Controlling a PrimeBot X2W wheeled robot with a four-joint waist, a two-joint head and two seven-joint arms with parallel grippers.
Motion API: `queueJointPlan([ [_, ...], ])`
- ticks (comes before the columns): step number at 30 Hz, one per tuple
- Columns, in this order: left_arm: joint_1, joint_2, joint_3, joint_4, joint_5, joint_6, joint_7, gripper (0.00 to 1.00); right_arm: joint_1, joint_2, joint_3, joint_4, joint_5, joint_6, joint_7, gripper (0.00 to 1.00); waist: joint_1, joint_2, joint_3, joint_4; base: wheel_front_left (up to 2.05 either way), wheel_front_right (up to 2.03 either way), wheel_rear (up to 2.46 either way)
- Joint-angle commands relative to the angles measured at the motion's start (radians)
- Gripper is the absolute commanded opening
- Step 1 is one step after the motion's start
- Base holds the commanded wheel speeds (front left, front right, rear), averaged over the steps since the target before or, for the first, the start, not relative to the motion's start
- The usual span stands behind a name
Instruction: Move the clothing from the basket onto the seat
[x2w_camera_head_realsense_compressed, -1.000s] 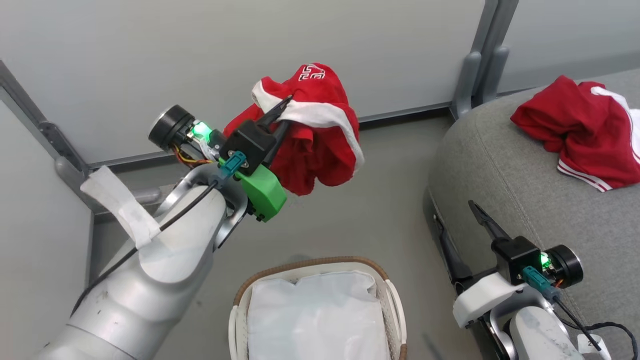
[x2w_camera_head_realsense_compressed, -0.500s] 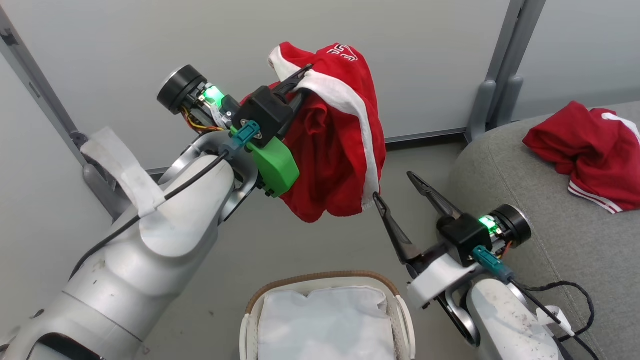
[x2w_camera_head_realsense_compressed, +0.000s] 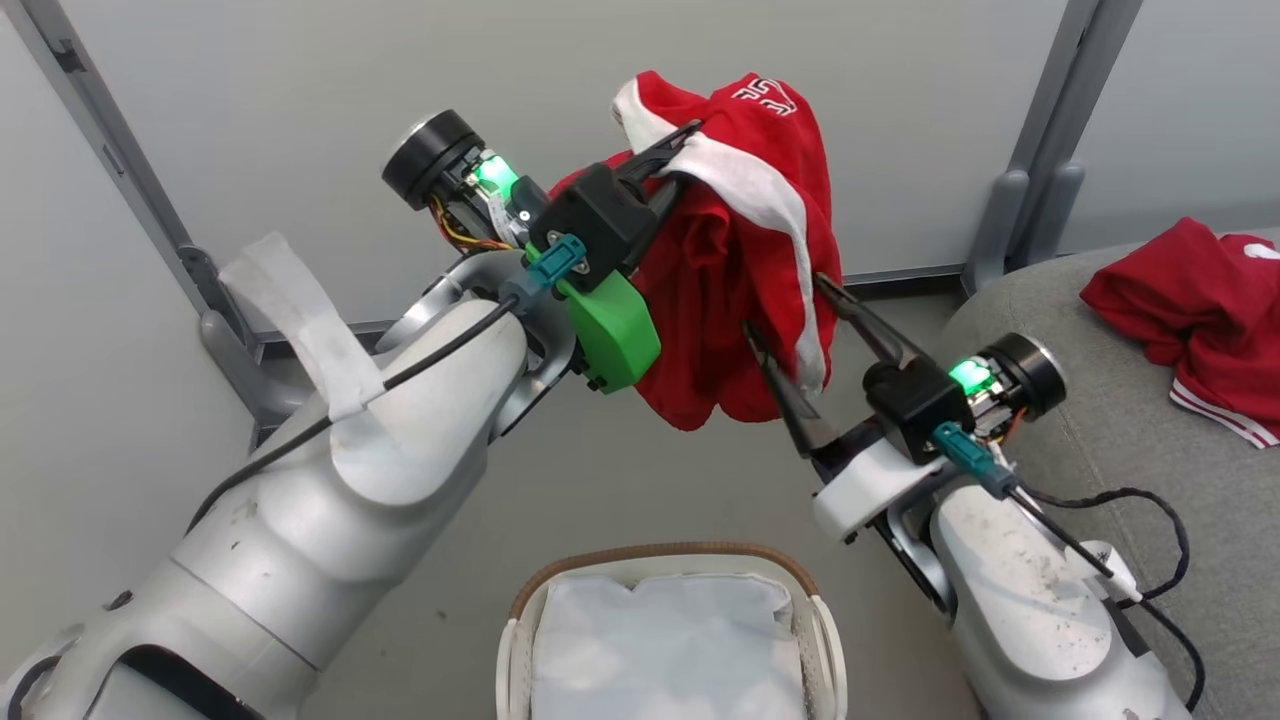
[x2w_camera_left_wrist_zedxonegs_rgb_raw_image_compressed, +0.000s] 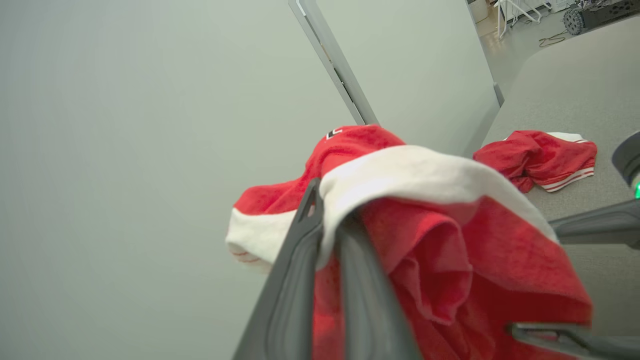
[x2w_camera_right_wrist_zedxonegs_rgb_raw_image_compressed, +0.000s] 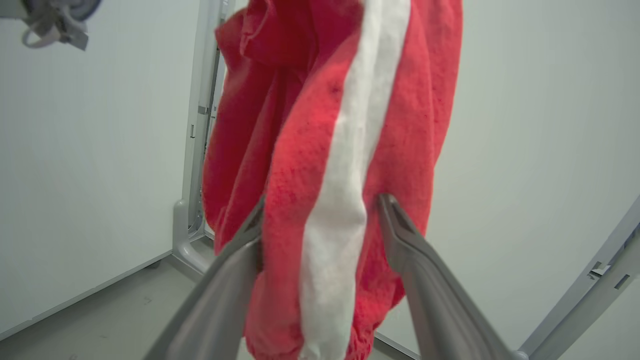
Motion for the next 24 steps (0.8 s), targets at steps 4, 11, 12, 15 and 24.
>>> queueJointPlan([
  [4, -0.012, -0.011, -0.019, -0.025, -0.015, 0.003, -0.009, 0.0, -0.025, -0.003, -0.052, 0.024, -0.016, -0.001, 0.0, 1.0, 0.0001, 0.0, -0.001, 0.015, 0.0, 0.0, 0.0],
  [11, 0.023, -0.009, -0.03, -0.045, -0.037, 0.004, -0.021, 0.0, -0.04, -0.004, -0.057, 0.068, -0.002, -0.001, 0.0, 0.04, 0.0001, 0.0, -0.005, 0.026, 0.0, 0.0, 0.0],
  [12, 0.031, -0.006, -0.029, -0.045, -0.04, 0.006, -0.021, 0.0, -0.04, -0.004, -0.056, 0.071, 0.002, -0.001, -0.001, 0.0, 0.0001, 0.0, -0.006, 0.026, 0.0, 0.0, 0.0],
  [15, 0.049, 0.002, -0.018, -0.044, -0.054, 0.011, -0.028, 0.0, -0.037, -0.004, -0.052, 0.069, 0.01, -0.001, -0.001, 0.0, 0.0001, 0.0, -0.008, 0.023, 0.0, 0.0, 0.0],
  [24, 0.124, 0.02, -0.003, -0.028, -0.093, 0.028, -0.05, 0.0, -0.014, -0.004, -0.045, 0.055, 0.019, -0.001, 0.0, 0.0, 0.0001, 0.0, -0.011, 0.014, 0.0, 0.0, 0.0],
])
